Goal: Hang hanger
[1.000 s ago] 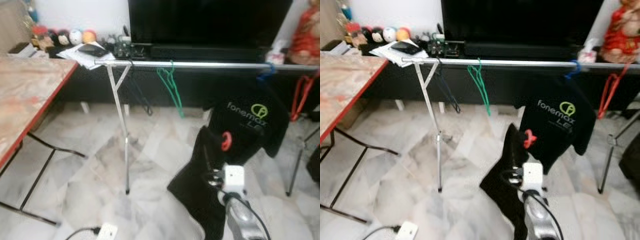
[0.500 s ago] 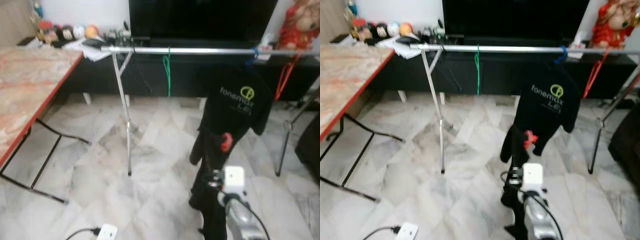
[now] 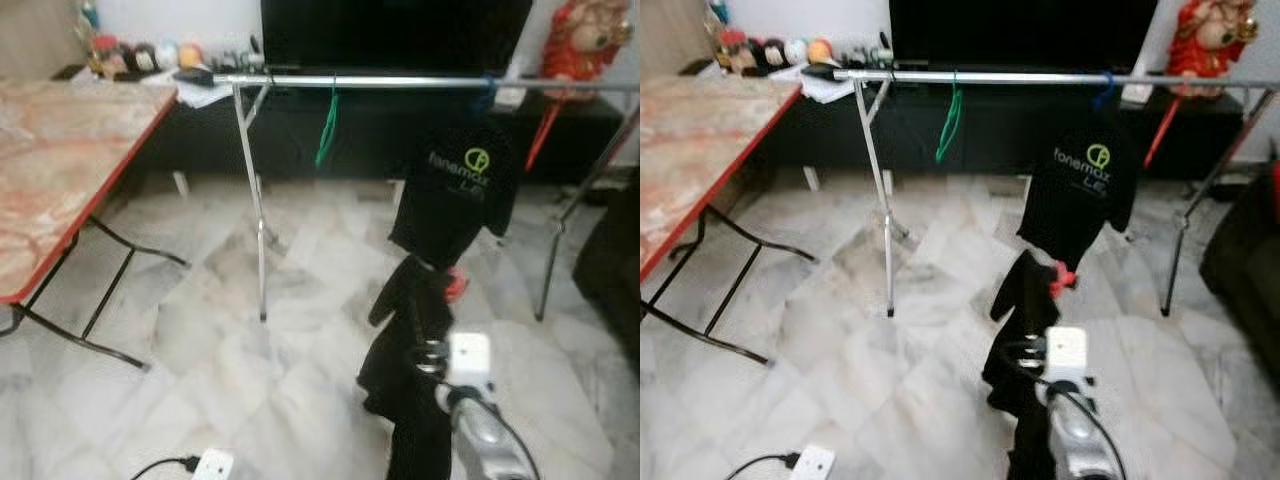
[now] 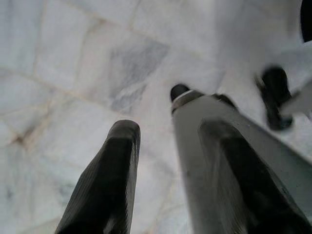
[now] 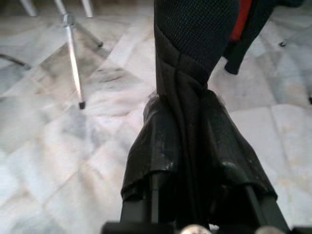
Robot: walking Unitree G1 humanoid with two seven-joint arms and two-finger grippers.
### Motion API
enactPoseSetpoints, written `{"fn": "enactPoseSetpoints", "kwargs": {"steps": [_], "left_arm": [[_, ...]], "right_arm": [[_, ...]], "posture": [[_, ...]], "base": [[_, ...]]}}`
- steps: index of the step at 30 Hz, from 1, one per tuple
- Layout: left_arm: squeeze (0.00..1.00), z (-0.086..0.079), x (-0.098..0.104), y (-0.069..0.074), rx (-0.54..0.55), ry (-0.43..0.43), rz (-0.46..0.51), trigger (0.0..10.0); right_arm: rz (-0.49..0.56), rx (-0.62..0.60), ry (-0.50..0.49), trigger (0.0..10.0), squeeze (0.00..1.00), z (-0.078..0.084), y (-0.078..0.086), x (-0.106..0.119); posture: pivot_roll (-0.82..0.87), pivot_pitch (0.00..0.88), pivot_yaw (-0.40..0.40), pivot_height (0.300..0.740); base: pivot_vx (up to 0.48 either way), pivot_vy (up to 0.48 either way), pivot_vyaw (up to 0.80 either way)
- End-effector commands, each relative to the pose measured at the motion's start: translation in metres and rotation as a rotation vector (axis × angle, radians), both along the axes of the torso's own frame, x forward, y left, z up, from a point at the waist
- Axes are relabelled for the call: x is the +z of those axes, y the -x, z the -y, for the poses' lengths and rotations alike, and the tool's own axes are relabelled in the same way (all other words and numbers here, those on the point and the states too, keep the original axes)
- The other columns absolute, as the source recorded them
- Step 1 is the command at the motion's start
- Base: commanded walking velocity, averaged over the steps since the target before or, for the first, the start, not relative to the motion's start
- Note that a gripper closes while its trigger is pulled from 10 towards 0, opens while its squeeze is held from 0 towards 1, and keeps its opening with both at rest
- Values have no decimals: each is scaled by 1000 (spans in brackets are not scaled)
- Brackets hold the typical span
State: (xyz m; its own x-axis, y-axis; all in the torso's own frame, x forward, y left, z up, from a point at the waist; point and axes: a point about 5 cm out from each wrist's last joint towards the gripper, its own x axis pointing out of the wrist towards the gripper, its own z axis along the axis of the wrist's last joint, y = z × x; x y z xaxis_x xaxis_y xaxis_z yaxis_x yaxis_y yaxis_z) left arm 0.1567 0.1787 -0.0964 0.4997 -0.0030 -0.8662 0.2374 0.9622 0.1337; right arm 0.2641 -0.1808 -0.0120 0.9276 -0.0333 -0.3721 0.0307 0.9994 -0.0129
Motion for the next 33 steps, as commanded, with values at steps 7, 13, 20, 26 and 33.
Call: {"fn": "enactPoseSetpoints", "kwargs": {"steps": [7, 13, 20, 26, 33], "left_arm": [[0, 3, -6, 13, -23, -8, -58, 10000], [0, 4, -6, 12, -17, -6, -56, 10000], [0, 4, -6, 12, -2, 0, -53, 10000], [0, 4, -6, 13, 3, 1, -58, 10000], [0, 3, -7, 15, 2, -1, -63, 10000]], "right_arm": [[44, -24, 22, 10000, 0, 10, -6, 9], [44, -22, 23, 10000, 0, 11, -6, 9], [46, -17, 21, 10000, 0, 11, -6, 9], [40, -8, 25, 10000, 0, 9, -6, 9], [38, -7, 22, 10000, 0, 8, -6, 8]], "posture": [[-138, 0, 2, 740], [-135, 0, -2, 740], [-135, 0, -4, 740], [-130, 0, -5, 740], [-131, 0, -2, 740]], "base": [[-37, 0, 0], [0, 0, 0], [0, 0, 0], [0, 174, 0], [0, 438, 0]]}}
